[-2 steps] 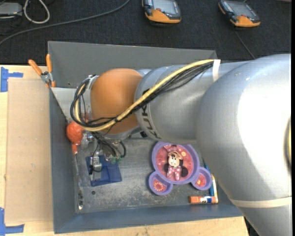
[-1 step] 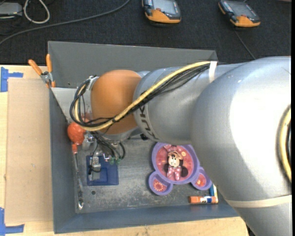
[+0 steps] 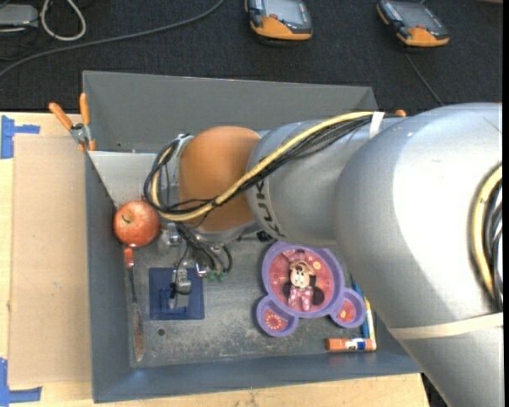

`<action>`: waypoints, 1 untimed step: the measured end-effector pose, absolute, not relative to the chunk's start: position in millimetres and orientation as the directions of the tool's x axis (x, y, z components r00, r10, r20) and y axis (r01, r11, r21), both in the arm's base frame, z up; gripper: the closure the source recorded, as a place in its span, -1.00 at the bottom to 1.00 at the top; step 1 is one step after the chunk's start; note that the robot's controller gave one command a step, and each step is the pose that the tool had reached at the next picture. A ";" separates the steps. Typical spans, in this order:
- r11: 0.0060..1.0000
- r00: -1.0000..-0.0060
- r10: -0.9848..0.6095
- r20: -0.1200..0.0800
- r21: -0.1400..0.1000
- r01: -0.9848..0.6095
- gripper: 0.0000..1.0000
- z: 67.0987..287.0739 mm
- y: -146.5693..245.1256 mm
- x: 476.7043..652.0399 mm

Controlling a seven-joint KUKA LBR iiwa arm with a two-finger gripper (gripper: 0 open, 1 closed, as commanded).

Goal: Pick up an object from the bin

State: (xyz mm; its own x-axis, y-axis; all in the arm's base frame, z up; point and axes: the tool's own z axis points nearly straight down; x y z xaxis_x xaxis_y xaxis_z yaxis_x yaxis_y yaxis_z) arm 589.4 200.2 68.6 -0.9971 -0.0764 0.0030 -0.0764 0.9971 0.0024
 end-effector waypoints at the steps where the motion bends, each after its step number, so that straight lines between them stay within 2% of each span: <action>1: 0.977 -0.977 -0.212 0.010 -0.008 -0.212 -1.00 73.4 198.6 602.3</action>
Offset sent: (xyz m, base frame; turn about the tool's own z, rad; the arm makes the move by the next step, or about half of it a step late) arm -0.0412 -0.0184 0.0014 -0.1592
